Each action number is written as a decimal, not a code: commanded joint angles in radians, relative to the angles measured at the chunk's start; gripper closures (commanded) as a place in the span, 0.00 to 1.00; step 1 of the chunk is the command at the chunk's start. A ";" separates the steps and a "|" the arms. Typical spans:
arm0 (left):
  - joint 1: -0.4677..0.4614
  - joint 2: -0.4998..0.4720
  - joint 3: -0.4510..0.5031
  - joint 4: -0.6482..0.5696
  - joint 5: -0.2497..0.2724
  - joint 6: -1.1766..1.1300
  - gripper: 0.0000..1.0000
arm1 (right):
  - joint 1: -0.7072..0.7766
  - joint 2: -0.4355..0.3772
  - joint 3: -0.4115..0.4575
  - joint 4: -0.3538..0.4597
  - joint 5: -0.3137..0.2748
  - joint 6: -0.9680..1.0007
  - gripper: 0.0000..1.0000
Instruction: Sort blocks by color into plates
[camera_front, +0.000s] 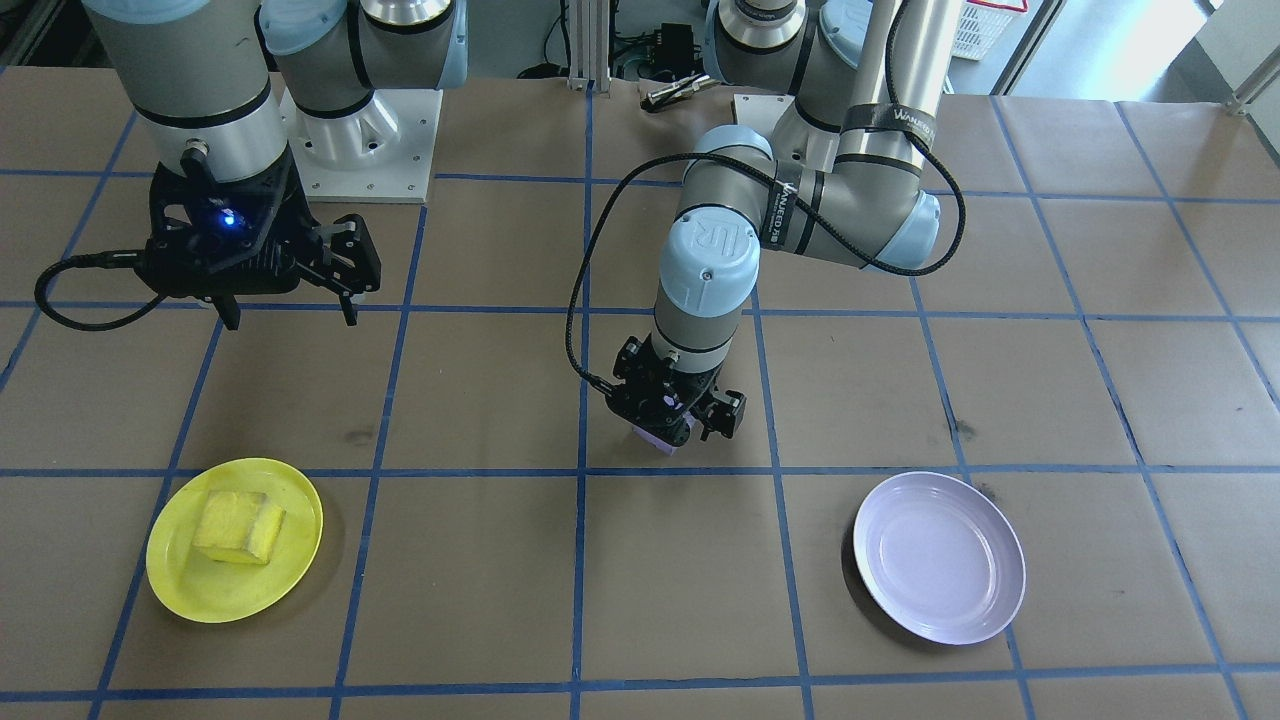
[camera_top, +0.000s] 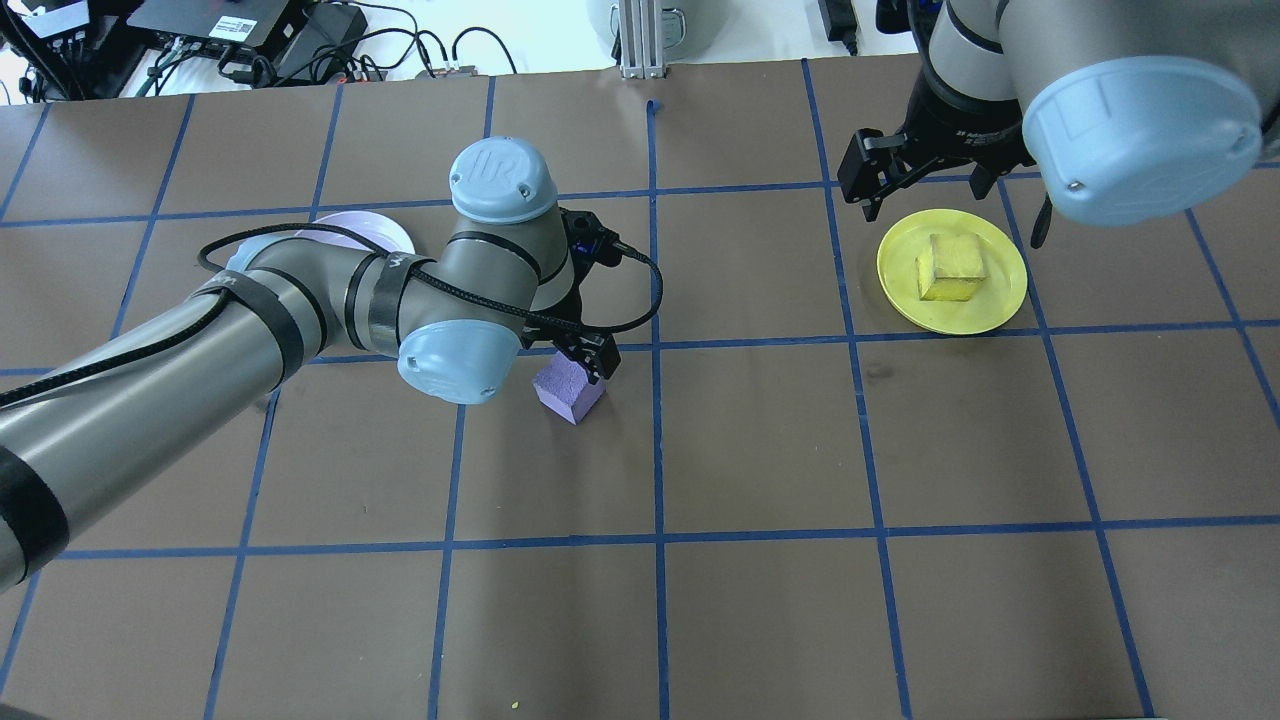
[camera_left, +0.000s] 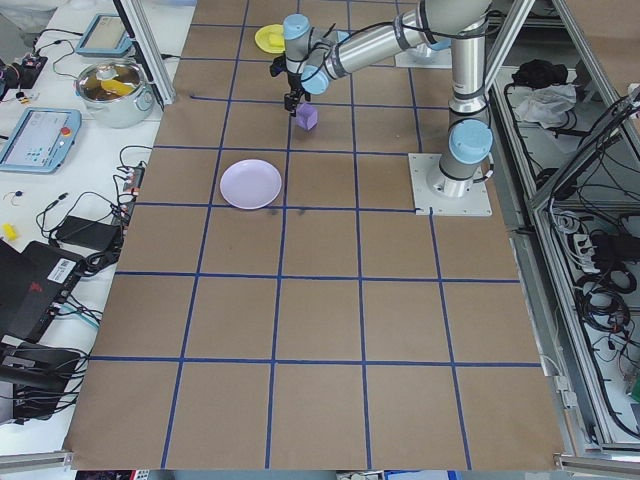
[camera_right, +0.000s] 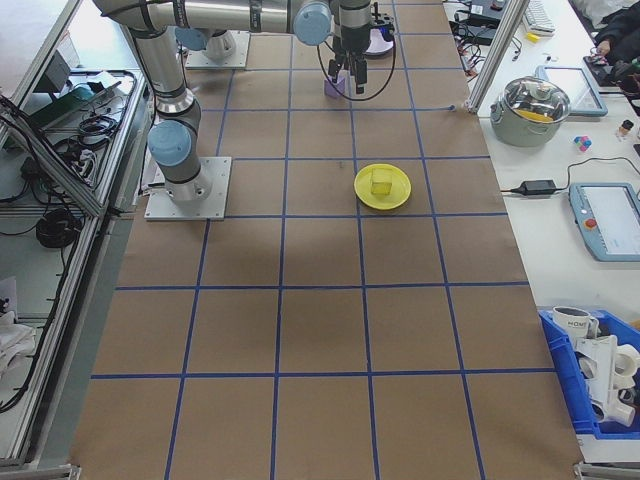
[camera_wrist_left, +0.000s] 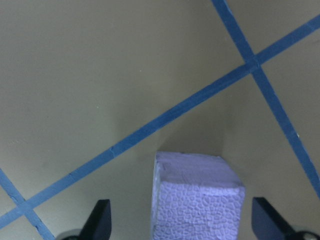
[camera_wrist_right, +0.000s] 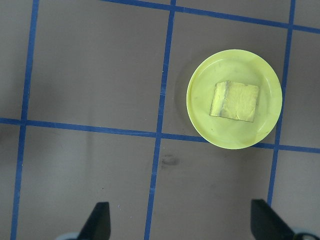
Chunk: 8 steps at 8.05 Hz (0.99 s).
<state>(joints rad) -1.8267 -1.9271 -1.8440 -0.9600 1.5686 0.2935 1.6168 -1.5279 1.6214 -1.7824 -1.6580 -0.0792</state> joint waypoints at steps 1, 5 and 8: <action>-0.017 -0.001 -0.031 -0.002 -0.001 -0.065 0.00 | 0.000 0.002 0.000 -0.032 -0.005 -0.005 0.00; -0.031 -0.006 -0.029 -0.002 -0.018 -0.073 0.00 | 0.000 0.002 0.000 -0.032 -0.003 -0.004 0.00; -0.031 -0.006 -0.027 0.007 -0.016 -0.071 0.01 | 0.000 0.002 0.000 -0.034 0.000 -0.002 0.00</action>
<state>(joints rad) -1.8575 -1.9322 -1.8719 -0.9591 1.5514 0.2175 1.6168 -1.5263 1.6214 -1.8159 -1.6605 -0.0822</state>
